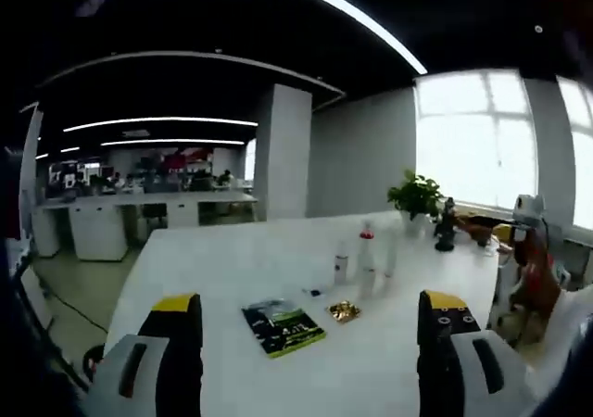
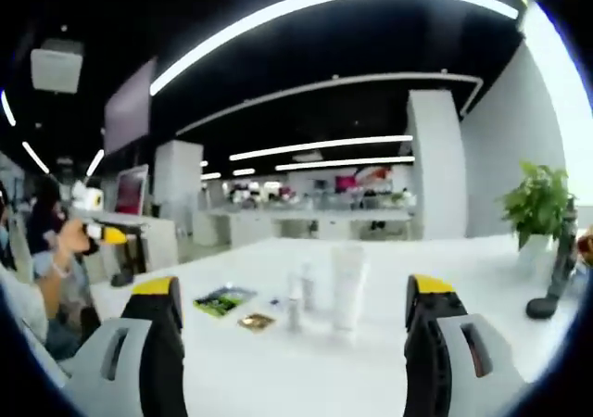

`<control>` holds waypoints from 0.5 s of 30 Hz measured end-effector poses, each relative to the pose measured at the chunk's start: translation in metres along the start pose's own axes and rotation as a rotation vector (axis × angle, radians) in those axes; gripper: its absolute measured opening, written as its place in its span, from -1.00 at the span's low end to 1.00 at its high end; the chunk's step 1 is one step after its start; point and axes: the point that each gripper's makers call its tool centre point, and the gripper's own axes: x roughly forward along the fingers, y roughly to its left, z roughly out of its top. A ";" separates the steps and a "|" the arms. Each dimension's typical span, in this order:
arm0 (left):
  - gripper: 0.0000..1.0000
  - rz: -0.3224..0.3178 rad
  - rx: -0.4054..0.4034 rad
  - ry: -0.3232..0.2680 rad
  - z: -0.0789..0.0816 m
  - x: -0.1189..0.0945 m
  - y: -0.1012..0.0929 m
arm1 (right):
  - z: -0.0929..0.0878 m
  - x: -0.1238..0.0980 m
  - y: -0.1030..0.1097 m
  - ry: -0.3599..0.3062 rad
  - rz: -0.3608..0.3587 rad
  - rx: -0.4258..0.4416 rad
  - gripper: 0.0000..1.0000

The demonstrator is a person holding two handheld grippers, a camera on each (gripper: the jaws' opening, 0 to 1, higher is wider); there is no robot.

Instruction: Arrange the skincare products in the storage area until every visible bottle or jar stands upright without overlapping.

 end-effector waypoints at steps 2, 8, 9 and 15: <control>0.99 0.015 0.008 -0.006 -0.004 -0.008 0.001 | -0.010 -0.004 0.003 0.029 0.003 -0.027 1.00; 0.99 0.010 0.019 -0.005 -0.013 -0.019 -0.002 | -0.031 -0.009 0.021 0.097 0.058 -0.092 1.00; 0.99 0.014 0.006 -0.018 -0.017 -0.023 -0.002 | -0.033 -0.011 0.026 0.079 0.062 -0.082 1.00; 0.99 0.045 0.000 -0.087 -0.022 -0.032 0.003 | -0.041 -0.017 0.028 0.055 0.073 -0.038 1.00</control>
